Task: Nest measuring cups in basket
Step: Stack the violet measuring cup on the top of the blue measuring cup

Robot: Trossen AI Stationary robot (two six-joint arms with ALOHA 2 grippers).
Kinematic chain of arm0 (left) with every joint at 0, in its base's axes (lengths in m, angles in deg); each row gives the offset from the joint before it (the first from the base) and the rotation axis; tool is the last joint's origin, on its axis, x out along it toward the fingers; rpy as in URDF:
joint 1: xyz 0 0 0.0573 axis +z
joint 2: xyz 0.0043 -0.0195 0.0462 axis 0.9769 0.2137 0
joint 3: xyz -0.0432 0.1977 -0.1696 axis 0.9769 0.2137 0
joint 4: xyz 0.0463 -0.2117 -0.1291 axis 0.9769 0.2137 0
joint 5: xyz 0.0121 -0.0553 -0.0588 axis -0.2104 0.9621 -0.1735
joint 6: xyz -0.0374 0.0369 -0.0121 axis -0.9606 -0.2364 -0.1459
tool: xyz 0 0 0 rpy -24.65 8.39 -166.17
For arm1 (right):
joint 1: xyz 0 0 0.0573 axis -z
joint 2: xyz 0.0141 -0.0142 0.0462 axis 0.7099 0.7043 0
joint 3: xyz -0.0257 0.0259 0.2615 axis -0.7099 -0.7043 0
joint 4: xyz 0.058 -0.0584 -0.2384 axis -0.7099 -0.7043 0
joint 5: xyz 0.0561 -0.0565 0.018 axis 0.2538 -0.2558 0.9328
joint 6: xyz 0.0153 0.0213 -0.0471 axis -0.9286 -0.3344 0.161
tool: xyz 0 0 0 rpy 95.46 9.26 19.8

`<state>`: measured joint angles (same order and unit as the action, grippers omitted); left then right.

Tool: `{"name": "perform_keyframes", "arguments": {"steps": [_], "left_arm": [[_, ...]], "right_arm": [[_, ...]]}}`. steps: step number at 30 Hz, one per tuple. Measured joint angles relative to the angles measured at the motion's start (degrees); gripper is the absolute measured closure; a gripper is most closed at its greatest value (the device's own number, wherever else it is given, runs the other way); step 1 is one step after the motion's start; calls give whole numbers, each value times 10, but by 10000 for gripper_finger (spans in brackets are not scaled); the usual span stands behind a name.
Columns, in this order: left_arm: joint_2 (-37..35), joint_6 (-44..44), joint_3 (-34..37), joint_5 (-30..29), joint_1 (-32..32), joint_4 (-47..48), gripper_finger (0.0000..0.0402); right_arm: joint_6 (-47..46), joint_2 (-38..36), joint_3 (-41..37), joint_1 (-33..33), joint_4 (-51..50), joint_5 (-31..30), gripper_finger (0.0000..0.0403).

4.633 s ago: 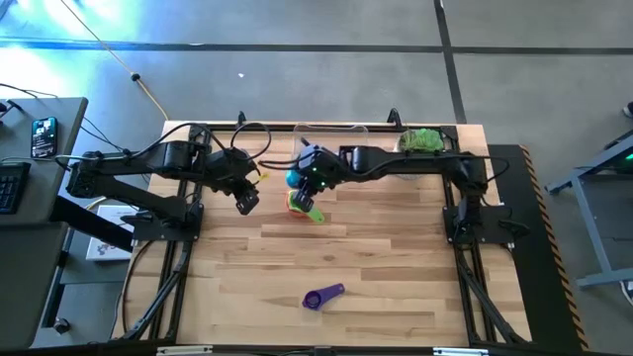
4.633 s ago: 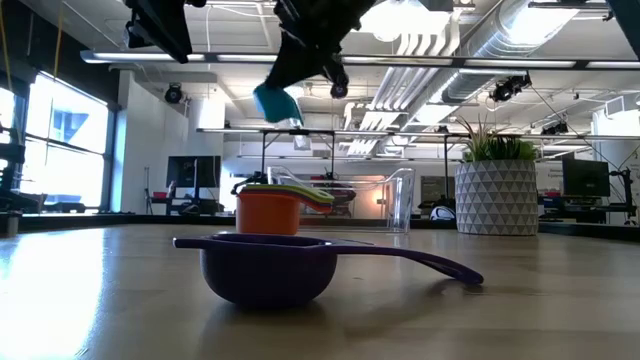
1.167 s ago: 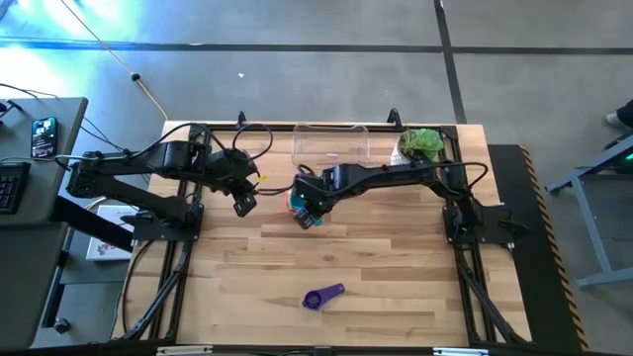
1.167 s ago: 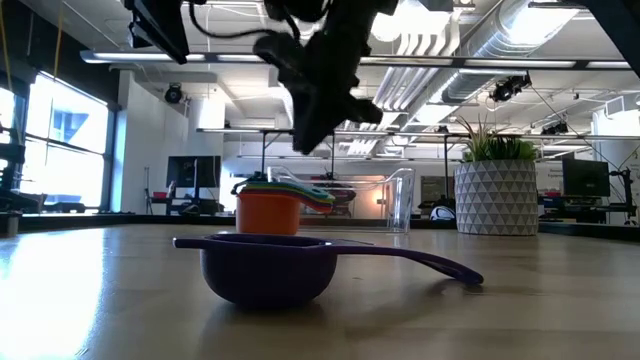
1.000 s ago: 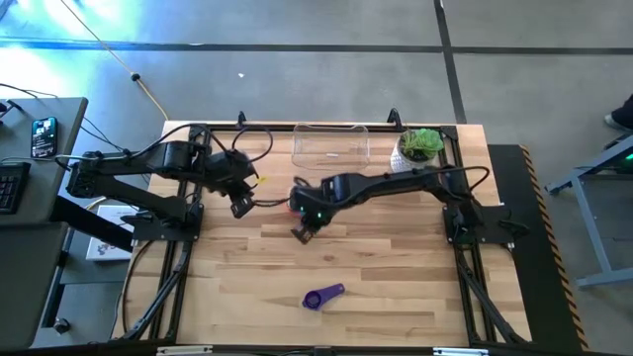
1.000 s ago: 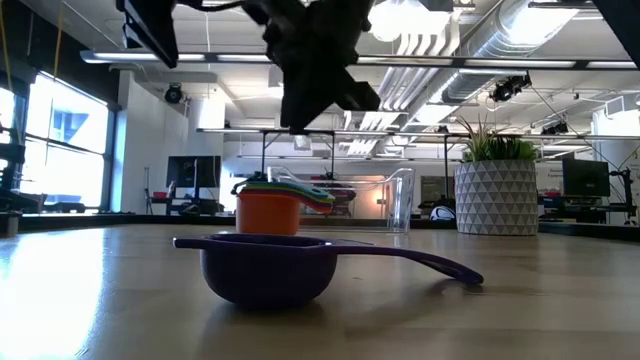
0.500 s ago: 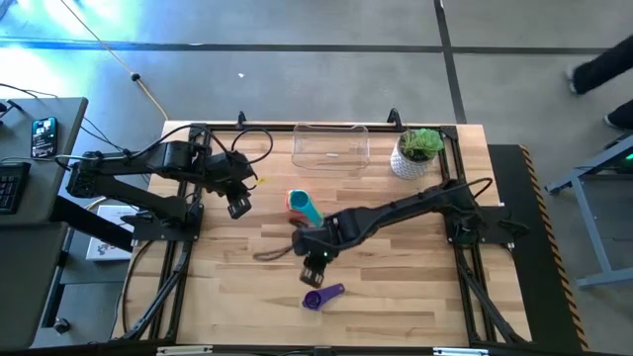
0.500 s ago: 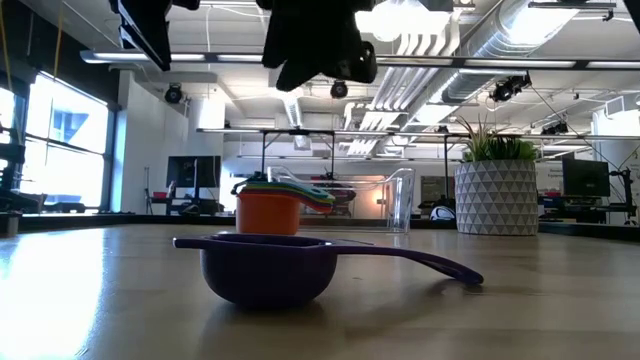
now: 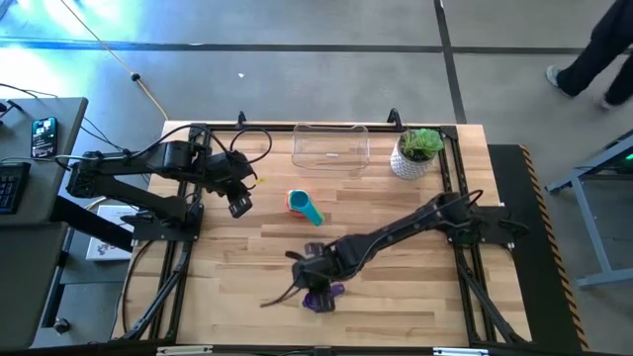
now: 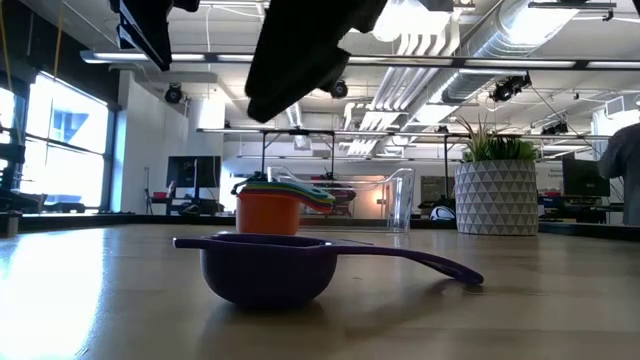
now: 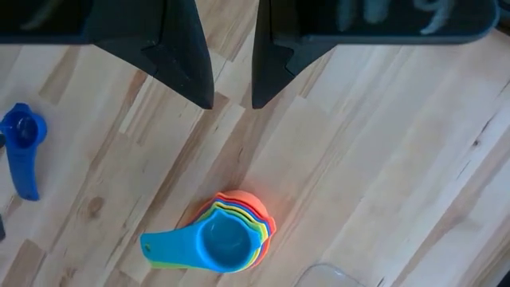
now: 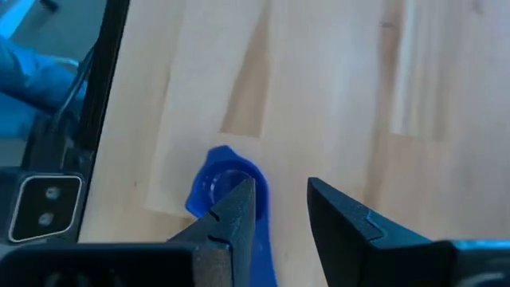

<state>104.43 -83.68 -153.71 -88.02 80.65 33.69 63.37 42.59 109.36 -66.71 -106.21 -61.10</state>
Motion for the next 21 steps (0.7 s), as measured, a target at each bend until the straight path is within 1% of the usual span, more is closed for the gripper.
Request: {"name": "perform_keyframes", "arguments": {"steps": [6,13,21], "left_arm": [[0,-2,0,0,0,-1,323],[0,-5,0,0,0,-1,323],[0,-5,0,0,0,0,323]], "right_arm": [[41,29,0,-9,14,-3,298],[47,55,0,-11,29,-2,298],[56,74,0,-9,45,27,298]]}}
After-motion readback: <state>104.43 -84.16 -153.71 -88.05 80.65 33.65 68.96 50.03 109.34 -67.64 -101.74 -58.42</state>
